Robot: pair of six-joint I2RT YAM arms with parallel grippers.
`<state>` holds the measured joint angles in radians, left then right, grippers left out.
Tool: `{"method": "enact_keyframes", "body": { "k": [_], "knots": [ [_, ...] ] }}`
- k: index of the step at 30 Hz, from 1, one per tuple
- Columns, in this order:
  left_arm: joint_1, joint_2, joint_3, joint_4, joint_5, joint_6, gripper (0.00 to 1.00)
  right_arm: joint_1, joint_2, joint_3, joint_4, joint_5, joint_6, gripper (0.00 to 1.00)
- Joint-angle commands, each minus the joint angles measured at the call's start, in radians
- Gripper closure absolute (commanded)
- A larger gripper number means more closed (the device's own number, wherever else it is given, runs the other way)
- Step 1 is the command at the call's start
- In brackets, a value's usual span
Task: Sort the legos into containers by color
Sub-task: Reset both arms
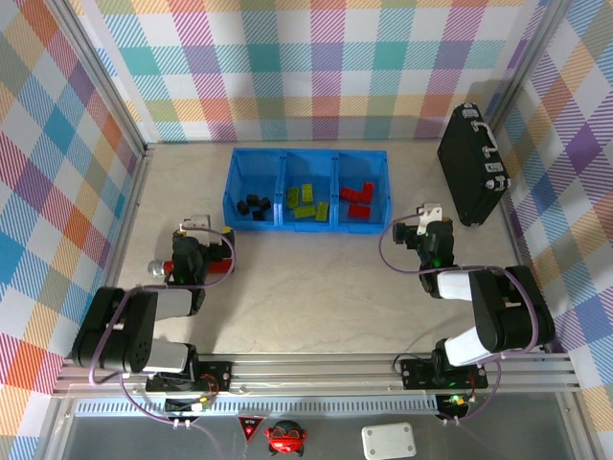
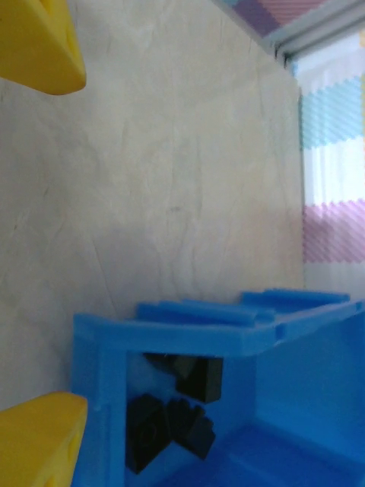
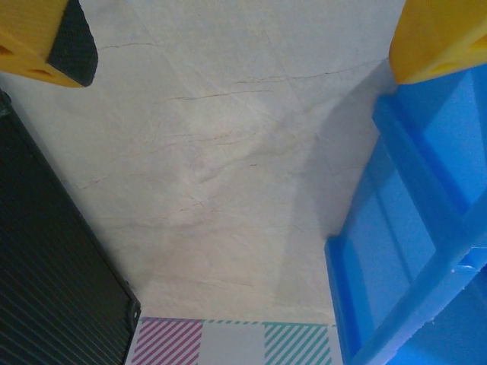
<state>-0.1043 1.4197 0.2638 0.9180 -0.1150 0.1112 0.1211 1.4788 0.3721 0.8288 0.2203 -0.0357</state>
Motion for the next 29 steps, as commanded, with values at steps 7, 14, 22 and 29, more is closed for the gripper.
{"method": "enact_keyframes", "body": {
  "k": [7, 14, 22, 29],
  "knots": [
    [0.001, 0.159, 0.112, 0.01, 0.019, -0.033, 0.0, -0.047, 0.064, -0.012, 0.117, -0.078, 0.02, 0.01],
    [0.028, 0.159, 0.154, -0.073, 0.003, -0.077, 0.0, -0.053, 0.054, 0.01, 0.056, -0.025, 0.054, 0.01],
    [0.026, 0.159, 0.151, -0.068, 0.002, -0.077, 0.0, -0.053, 0.057, 0.01, 0.061, -0.023, 0.051, 0.01],
    [0.026, 0.159, 0.152, -0.068, 0.003, -0.077, 0.0, -0.064, 0.054, 0.01, 0.056, -0.102, 0.036, 0.01]
  ]
}}
